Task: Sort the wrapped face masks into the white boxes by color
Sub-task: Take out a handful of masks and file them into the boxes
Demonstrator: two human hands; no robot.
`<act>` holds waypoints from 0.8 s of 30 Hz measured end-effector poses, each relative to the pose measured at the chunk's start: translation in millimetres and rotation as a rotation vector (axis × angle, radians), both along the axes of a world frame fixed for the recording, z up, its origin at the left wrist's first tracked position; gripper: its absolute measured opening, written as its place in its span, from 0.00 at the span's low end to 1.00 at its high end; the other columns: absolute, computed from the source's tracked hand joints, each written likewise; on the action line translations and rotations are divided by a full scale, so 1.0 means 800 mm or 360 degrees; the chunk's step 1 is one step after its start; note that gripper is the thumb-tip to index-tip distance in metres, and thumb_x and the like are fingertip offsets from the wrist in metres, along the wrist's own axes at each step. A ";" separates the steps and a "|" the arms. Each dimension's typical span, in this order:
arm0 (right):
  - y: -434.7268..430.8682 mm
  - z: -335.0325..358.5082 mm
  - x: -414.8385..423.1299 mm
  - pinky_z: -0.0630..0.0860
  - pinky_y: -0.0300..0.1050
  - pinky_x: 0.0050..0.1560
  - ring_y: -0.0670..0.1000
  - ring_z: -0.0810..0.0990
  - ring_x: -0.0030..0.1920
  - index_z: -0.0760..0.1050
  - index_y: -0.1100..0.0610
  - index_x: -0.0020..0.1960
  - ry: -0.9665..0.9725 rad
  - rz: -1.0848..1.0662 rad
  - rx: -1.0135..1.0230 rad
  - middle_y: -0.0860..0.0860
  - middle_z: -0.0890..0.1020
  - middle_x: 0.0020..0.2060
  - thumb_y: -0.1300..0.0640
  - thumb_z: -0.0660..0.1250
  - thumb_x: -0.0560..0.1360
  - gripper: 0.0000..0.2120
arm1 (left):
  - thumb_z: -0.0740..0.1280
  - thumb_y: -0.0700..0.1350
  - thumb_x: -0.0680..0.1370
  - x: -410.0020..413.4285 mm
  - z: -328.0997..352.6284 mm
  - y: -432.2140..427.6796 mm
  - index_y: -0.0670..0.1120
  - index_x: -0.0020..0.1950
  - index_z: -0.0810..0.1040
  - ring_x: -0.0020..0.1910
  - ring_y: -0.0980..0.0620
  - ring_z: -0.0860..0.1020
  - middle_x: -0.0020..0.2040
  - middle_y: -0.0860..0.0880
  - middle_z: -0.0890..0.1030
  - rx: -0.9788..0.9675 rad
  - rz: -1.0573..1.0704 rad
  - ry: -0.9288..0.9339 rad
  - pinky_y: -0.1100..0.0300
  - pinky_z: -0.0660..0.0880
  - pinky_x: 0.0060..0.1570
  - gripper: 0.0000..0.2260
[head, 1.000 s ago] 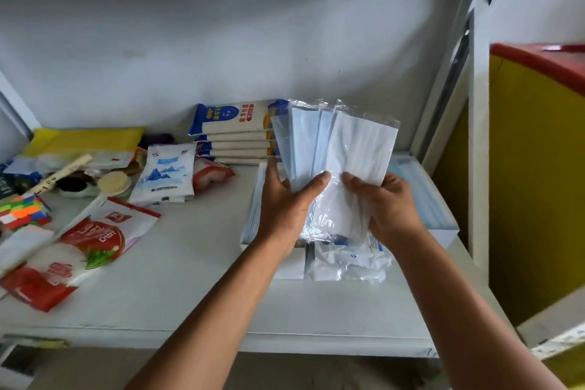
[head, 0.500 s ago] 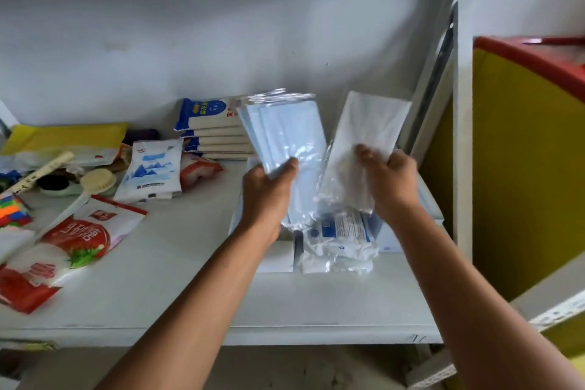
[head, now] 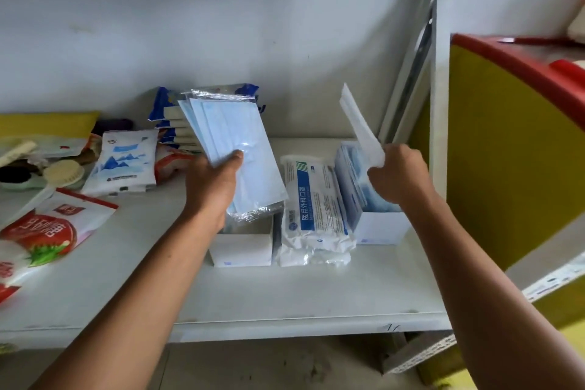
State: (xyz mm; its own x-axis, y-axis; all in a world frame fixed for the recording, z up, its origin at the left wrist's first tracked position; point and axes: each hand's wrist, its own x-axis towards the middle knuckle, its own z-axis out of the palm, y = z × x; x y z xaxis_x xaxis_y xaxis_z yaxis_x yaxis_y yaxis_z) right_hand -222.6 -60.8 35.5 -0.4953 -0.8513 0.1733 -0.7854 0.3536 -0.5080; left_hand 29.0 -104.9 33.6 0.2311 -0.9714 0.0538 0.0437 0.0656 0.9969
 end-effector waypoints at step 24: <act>0.003 -0.015 -0.007 0.67 0.35 0.28 0.49 0.75 0.32 0.79 0.61 0.56 0.0203 0.0028 0.0224 0.52 0.77 0.39 0.63 0.73 0.73 0.12 | 0.71 0.38 0.77 -0.005 0.000 0.012 0.52 0.41 0.69 0.50 0.48 0.79 0.46 0.52 0.77 -0.0036 0.0014 0.0043 0.55 0.76 0.54 0.14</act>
